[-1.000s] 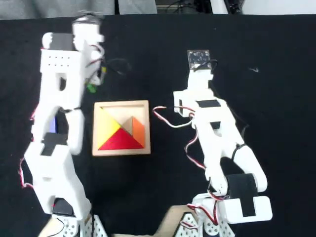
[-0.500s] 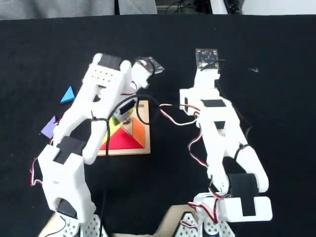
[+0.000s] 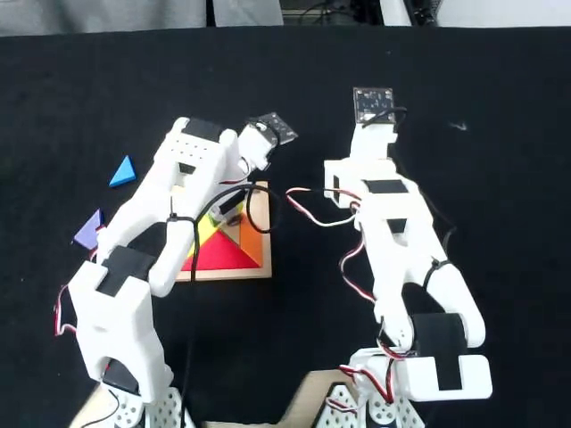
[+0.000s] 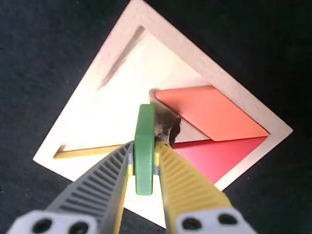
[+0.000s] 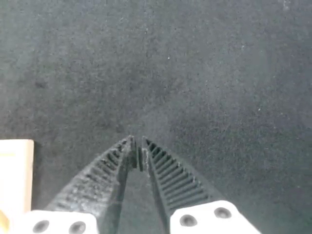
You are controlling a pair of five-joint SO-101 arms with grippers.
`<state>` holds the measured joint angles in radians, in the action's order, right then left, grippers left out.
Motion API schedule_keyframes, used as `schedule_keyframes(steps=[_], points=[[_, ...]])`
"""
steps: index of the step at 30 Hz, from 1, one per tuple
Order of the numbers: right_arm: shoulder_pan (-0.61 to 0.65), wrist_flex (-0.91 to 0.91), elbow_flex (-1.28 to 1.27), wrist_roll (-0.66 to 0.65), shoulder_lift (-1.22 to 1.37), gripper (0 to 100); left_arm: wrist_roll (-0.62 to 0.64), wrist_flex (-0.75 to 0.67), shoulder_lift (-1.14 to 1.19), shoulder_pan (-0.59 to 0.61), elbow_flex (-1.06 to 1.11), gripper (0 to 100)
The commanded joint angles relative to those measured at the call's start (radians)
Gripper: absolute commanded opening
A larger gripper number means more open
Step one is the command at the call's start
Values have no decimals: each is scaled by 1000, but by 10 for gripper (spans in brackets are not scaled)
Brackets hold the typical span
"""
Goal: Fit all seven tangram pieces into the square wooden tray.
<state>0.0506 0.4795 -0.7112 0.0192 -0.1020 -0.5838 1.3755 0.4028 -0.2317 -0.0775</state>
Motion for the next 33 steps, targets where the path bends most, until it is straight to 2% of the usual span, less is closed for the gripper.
schedule_keyframes(steps=[1, 5, 9, 16, 33], points=[[-6, -18, 4, -8, -50, 21, 14, 0, -63, 5, -51, 30], [-5, -18, 4, -9, -50, 21, 18, -2, -52, 8, -48, 30], [-5, -18, 4, -9, -48, 21, 91, -9, -55, 7, -24, 30], [-5, -18, 4, -9, -48, 21, 141, -15, -51, 7, 2, 30], [-3, -17, 4, -9, -50, 21, 141, -69, -51, -24, 21, 30]])
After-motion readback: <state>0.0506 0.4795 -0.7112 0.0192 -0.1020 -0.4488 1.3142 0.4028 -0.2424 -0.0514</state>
